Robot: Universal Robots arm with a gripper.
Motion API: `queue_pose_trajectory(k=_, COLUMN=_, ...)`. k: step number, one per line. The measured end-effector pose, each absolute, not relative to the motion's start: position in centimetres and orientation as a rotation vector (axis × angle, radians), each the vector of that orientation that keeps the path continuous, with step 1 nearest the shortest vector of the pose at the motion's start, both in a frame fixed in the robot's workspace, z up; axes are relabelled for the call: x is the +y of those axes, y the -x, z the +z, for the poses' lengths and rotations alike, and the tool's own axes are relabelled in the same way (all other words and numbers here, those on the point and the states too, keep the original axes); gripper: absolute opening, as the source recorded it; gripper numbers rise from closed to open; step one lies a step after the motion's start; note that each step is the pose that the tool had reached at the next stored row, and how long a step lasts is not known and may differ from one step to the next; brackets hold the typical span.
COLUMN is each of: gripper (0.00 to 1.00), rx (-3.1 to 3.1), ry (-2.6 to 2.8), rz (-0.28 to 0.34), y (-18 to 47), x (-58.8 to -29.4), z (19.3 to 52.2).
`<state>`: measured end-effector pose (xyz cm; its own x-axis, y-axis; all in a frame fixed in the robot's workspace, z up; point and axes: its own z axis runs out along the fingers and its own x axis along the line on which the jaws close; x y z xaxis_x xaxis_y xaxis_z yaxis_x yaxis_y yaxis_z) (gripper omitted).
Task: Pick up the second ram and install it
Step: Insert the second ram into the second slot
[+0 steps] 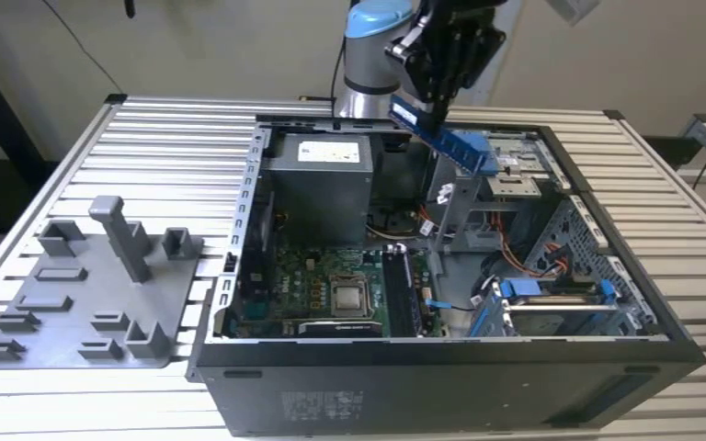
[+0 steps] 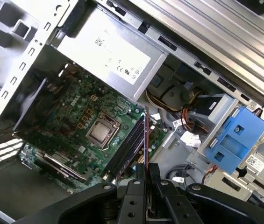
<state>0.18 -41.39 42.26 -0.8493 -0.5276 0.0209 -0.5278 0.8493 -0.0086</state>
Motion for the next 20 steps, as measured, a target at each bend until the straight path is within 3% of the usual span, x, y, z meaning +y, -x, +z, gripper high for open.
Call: queue_pose_trajectory(k=20, gripper=0.14, rx=-3.092, ry=-0.429, rz=0.018, y=-0.18, x=-41.43, z=42.03)
